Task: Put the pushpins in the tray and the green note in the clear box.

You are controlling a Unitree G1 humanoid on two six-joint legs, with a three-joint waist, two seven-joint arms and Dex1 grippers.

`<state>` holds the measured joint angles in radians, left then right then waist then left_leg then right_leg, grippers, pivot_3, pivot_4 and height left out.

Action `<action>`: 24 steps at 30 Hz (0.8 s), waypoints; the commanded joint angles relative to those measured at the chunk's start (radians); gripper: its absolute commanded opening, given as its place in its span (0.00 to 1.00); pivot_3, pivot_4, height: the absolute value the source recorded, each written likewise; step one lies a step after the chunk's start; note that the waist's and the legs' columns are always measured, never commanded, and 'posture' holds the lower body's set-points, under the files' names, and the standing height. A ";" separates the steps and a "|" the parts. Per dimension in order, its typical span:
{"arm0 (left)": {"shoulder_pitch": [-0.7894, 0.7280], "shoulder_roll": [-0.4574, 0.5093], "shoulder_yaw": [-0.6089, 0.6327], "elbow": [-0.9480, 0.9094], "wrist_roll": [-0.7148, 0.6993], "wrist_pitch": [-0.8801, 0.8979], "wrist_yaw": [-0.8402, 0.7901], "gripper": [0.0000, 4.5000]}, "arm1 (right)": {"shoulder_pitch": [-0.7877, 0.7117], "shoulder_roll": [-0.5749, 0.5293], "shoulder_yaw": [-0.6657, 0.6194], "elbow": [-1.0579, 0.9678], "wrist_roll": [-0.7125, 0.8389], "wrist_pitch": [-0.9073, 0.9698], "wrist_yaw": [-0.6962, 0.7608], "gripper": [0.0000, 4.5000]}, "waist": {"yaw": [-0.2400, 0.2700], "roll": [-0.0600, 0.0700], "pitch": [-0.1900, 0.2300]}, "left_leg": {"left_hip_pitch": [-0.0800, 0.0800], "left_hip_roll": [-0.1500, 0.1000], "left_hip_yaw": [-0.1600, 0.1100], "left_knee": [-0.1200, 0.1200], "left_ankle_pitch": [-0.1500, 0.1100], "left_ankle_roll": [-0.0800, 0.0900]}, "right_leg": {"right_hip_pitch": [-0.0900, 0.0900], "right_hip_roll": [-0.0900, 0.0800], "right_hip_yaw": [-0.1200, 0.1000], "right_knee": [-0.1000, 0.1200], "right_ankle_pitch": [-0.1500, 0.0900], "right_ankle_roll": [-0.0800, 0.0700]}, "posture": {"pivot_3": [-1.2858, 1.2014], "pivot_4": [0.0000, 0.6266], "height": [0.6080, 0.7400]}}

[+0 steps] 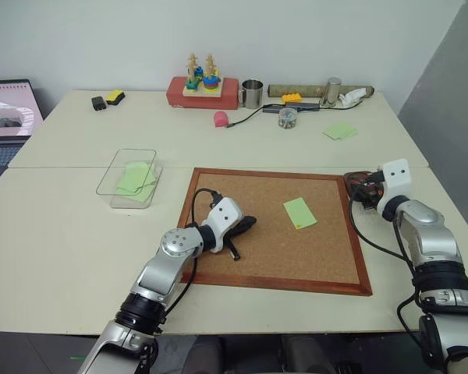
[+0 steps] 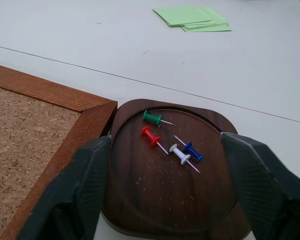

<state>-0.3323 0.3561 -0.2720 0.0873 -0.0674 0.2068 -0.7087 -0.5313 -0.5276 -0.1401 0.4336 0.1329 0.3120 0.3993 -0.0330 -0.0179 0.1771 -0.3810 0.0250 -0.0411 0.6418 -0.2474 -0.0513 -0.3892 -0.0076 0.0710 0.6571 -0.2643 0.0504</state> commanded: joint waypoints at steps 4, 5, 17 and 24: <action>0.042 0.002 -0.044 0.063 0.040 0.038 -0.006 0.00 | 0.012 -0.032 -0.048 -0.153 0.050 -0.011 0.055 1.00 | 0.000 0.000 0.000 | 0.000 0.000 0.000 0.000 0.000 0.000 | 0.000 0.000 0.000 0.000 0.000 0.000 | 0.52 0.24 1.00; 0.042 0.002 -0.043 0.063 0.040 0.038 -0.005 0.00 | 0.035 -0.042 -0.047 -0.208 0.074 -0.001 0.097 1.00 | 0.001 0.000 0.000 | 0.000 0.000 0.000 0.000 0.000 0.000 | 0.000 0.000 0.000 0.000 0.000 0.000 | 0.52 0.24 1.00; 0.033 0.008 -0.044 0.076 0.046 0.031 -0.015 0.00 | 0.331 -0.099 0.170 -0.693 0.178 0.143 0.372 1.00 | 0.001 0.000 -0.002 | 0.000 0.001 -0.001 0.001 -0.001 0.001 | 0.001 0.001 0.000 0.000 0.000 0.001 | 0.52 0.24 1.00; 0.032 0.010 -0.044 0.077 0.046 0.030 -0.017 0.00 | 0.294 -0.047 0.229 -0.609 0.125 0.102 0.348 1.00 | 0.001 0.000 -0.003 | 0.000 0.001 -0.001 0.001 -0.001 0.001 | 0.001 0.001 -0.001 -0.001 0.000 0.001 | 0.52 0.24 1.00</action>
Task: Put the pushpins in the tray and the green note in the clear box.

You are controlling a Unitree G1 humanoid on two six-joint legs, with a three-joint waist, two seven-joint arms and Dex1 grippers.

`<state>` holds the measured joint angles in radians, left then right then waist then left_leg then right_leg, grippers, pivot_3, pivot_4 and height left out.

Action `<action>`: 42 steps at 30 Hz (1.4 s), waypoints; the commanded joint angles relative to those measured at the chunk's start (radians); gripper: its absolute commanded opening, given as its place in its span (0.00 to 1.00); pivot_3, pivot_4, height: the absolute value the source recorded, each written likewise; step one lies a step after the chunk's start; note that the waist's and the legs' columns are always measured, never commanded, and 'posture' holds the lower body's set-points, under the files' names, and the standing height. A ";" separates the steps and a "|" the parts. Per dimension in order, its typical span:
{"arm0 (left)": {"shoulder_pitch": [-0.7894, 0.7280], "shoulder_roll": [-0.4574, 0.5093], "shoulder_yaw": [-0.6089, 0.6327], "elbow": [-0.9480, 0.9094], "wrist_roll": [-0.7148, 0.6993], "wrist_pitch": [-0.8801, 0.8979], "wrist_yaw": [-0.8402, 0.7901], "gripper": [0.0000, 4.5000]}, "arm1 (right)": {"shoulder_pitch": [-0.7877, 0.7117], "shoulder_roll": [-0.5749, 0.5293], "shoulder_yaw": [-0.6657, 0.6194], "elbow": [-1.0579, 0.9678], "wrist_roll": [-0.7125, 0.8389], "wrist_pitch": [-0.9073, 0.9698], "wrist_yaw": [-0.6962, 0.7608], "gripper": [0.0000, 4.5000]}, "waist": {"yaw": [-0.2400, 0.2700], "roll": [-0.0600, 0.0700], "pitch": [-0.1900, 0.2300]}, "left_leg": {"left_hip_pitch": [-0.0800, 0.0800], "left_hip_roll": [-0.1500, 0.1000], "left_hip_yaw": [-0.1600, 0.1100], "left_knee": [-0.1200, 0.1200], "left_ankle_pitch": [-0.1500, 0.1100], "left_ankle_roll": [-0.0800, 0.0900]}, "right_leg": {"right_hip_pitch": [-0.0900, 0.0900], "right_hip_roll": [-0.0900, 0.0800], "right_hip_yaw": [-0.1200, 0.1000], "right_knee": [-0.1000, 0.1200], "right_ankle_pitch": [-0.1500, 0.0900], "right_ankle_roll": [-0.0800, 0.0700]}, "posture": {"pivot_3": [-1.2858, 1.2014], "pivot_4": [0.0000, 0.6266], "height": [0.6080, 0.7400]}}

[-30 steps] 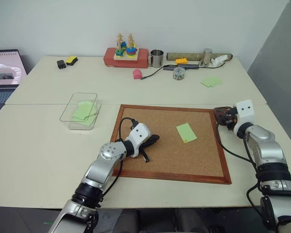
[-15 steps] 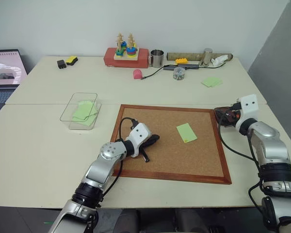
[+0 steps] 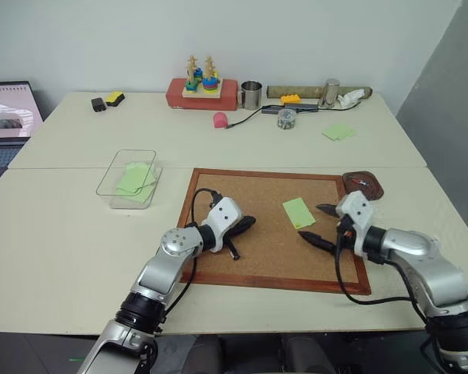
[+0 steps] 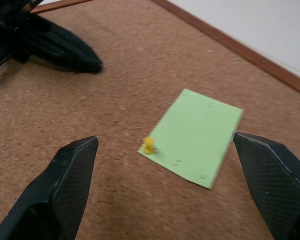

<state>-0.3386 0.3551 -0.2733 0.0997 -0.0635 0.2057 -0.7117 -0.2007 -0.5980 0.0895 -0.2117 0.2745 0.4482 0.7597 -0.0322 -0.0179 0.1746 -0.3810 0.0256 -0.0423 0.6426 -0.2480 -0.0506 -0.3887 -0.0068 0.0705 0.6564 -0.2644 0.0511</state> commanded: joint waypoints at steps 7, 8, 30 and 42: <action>0.048 0.014 -0.043 0.054 0.044 0.035 -0.009 0.00 | -0.065 0.055 0.019 0.124 -0.049 -0.089 0.000 0.90 | 0.000 0.000 0.000 | 0.000 0.000 0.000 0.000 0.000 0.000 | 0.000 0.000 0.000 0.000 0.000 0.000 | 0.52 0.24 1.00; 0.050 0.014 -0.043 0.052 0.044 0.035 -0.008 0.00 | -0.066 0.058 0.019 0.132 -0.052 -0.096 0.002 0.86 | 0.000 0.000 0.000 | 0.000 0.000 0.000 0.000 0.000 0.000 | 0.000 0.000 0.000 0.000 0.000 0.000 | 0.52 0.24 1.00; 0.055 0.008 -0.043 0.053 0.039 0.037 -0.005 0.00 | -0.055 0.057 0.025 0.123 -0.049 -0.139 0.056 0.01 | 0.000 0.000 0.000 | 0.000 0.000 0.000 -0.001 0.000 0.000 | 0.000 0.000 0.000 0.000 0.000 0.000 | 0.52 0.24 1.00; 0.032 -0.023 -0.008 0.067 0.016 0.039 0.019 0.00 | -0.092 -0.014 0.003 -0.028 -0.043 -0.150 0.090 0.01 | 0.000 0.000 0.000 | -0.001 0.000 -0.001 -0.001 0.000 0.000 | 0.000 0.000 0.000 -0.001 0.000 0.000 | 0.52 0.24 1.00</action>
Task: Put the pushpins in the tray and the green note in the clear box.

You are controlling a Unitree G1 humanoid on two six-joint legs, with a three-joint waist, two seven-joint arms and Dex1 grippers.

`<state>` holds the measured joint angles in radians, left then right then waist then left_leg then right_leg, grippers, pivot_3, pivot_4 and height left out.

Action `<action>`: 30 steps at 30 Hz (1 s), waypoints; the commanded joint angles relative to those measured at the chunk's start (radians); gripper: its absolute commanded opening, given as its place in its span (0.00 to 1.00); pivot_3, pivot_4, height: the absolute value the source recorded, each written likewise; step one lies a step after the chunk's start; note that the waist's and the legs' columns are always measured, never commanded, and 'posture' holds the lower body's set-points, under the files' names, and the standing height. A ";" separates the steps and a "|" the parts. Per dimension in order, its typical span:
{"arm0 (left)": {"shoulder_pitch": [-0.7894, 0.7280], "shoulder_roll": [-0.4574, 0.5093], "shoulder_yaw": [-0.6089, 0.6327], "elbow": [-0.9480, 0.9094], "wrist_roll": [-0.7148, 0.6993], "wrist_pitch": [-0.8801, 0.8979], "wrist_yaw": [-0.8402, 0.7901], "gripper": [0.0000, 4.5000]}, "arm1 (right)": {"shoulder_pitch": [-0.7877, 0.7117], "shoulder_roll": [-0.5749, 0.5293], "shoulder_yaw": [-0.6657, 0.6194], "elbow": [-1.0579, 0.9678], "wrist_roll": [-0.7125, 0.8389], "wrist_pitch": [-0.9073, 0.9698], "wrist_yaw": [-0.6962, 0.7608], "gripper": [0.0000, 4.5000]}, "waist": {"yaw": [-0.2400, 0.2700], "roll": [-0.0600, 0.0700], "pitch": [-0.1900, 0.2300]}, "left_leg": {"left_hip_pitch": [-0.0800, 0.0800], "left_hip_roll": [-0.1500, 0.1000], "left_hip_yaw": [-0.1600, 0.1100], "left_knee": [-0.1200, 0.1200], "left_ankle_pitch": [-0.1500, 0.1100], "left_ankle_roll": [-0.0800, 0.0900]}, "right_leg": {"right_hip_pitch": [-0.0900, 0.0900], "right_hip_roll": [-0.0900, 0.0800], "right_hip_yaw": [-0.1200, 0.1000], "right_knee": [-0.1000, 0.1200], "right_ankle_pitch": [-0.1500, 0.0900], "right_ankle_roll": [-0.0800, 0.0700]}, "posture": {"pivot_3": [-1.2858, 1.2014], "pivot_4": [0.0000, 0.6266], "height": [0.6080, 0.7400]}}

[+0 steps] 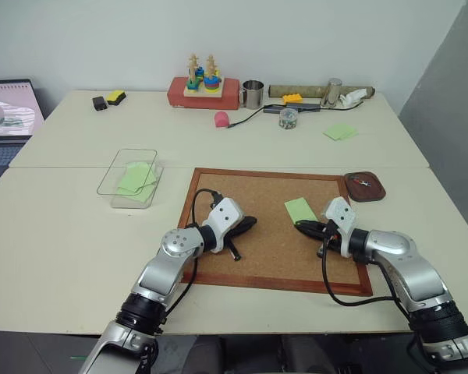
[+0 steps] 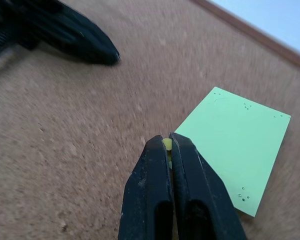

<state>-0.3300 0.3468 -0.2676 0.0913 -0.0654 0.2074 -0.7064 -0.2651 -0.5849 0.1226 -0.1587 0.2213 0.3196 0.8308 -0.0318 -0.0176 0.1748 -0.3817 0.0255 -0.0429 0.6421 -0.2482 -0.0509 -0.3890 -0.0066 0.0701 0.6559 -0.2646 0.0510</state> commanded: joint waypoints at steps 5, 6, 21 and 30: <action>-0.006 -0.058 0.053 0.021 -0.071 0.073 0.004 0.00 | -0.055 -0.055 -0.024 -0.114 -0.023 -0.061 0.024 0.01 | 0.004 0.000 0.000 | 0.000 -0.001 -0.001 0.001 0.000 0.000 | 0.000 0.000 -0.001 0.000 0.000 0.000 | 0.52 0.24 1.00; -0.007 -0.065 0.075 -0.011 -0.110 0.099 -0.007 0.00 | -0.059 -0.059 -0.021 -0.117 -0.034 -0.077 0.023 0.01 | 0.004 -0.001 0.000 | 0.000 -0.001 -0.001 0.001 0.000 0.000 | 0.000 0.000 -0.001 0.000 0.000 0.000 | 0.52 0.24 1.00; -0.024 -0.188 0.406 -0.270 -0.859 0.676 0.057 0.67 | -0.131 -0.057 0.007 -0.092 -0.150 -0.282 0.008 0.00 | 0.001 -0.006 0.007 | -0.017 0.000 -0.003 0.003 0.000 -0.001 | -0.017 0.001 -0.001 0.005 0.001 0.000 | 0.52 0.24 1.00; -0.102 -0.285 0.422 -0.185 -0.885 0.647 0.121 0.89 | -0.164 -0.075 0.030 -0.149 -0.174 -0.352 0.046 0.00 | 0.002 -0.007 0.007 | -0.017 0.000 -0.004 0.003 0.001 -0.001 | -0.016 0.001 -0.002 0.005 0.003 -0.005 | 0.52 0.24 1.00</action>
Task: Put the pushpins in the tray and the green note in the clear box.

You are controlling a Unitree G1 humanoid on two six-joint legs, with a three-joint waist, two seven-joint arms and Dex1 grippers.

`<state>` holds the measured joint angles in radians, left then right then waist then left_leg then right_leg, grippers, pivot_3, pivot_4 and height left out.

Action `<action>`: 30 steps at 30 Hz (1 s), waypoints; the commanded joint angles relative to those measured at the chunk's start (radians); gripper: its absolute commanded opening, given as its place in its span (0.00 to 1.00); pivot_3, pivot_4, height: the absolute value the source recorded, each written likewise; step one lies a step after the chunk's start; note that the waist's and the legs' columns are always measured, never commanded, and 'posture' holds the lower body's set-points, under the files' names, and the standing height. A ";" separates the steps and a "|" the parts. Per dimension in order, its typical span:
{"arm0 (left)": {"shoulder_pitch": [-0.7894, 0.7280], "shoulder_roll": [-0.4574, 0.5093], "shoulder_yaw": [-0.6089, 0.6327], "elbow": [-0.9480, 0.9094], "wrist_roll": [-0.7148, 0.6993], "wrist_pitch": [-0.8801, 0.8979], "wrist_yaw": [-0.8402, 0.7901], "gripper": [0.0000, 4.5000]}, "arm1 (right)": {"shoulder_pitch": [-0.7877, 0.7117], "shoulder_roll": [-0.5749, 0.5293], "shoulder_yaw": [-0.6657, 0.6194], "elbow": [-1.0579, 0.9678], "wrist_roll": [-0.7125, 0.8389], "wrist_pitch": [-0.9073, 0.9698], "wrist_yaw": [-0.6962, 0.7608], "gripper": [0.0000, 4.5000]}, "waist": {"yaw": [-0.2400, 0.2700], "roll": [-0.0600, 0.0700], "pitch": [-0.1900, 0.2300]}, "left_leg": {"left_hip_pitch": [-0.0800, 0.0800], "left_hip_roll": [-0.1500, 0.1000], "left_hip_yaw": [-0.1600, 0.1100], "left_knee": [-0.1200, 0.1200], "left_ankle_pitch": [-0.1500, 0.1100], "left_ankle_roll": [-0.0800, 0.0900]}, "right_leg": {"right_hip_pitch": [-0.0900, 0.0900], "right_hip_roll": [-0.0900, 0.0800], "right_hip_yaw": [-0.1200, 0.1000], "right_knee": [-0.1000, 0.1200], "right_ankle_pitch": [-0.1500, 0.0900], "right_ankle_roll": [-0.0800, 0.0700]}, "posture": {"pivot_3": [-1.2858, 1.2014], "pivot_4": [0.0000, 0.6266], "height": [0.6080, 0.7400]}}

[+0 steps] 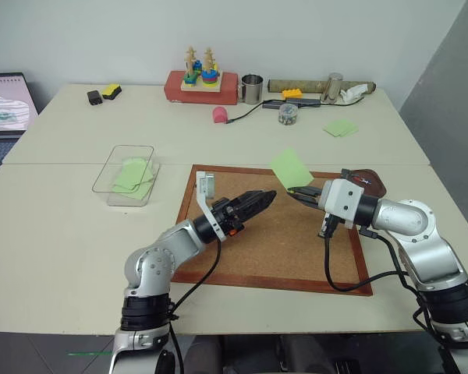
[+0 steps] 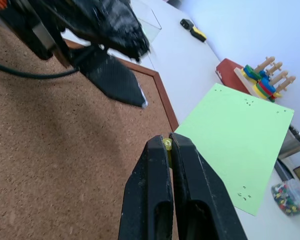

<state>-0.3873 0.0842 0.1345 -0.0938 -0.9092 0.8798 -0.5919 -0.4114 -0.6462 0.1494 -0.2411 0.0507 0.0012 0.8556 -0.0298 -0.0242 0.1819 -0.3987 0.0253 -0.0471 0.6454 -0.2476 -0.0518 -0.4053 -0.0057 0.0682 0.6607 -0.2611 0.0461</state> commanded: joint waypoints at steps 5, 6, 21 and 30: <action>-0.068 -0.037 -0.005 0.013 -0.028 -0.050 -0.016 0.89 | -0.004 -0.022 0.014 -0.104 -0.002 -0.034 0.038 0.00 | -0.001 0.000 0.000 | 0.000 0.000 0.000 0.000 0.000 0.000 | 0.000 0.000 0.000 0.000 0.000 0.000 | 0.52 0.24 1.00; -0.068 -0.035 -0.015 0.016 -0.015 -0.058 -0.020 0.86 | -0.001 -0.022 0.017 -0.110 -0.002 -0.031 0.038 0.00 | 0.000 0.000 0.000 | 0.000 0.000 0.000 0.000 0.000 0.000 | 0.000 0.000 0.000 0.000 0.000 0.000 | 0.52 0.24 1.00; -0.055 -0.033 -0.064 0.037 0.045 -0.130 -0.041 0.24 | 0.012 -0.012 0.024 -0.135 0.009 -0.019 0.038 0.00 | 0.000 0.000 0.000 | 0.000 0.000 0.000 0.000 0.000 0.000 | 0.000 0.000 0.000 0.000 0.000 0.000 | 0.52 0.24 1.00; -0.063 -0.035 -0.064 0.074 0.084 -0.160 -0.019 0.00 | 0.003 -0.002 0.019 -0.134 0.018 -0.025 0.032 0.00 | 0.000 0.000 0.000 | 0.000 0.000 0.000 0.000 0.000 0.000 | 0.000 0.000 0.000 0.001 0.000 0.000 | 0.52 0.24 1.00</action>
<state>-0.4383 0.0518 0.0740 -0.0318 -0.8530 0.7528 -0.6227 -0.4005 -0.6534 0.1814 -0.3322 0.0526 -0.0119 0.8924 -0.0298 -0.0242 0.1818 -0.3984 0.0253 -0.0473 0.6457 -0.2474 -0.0520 -0.4051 -0.0055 0.0683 0.6613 -0.2608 0.0457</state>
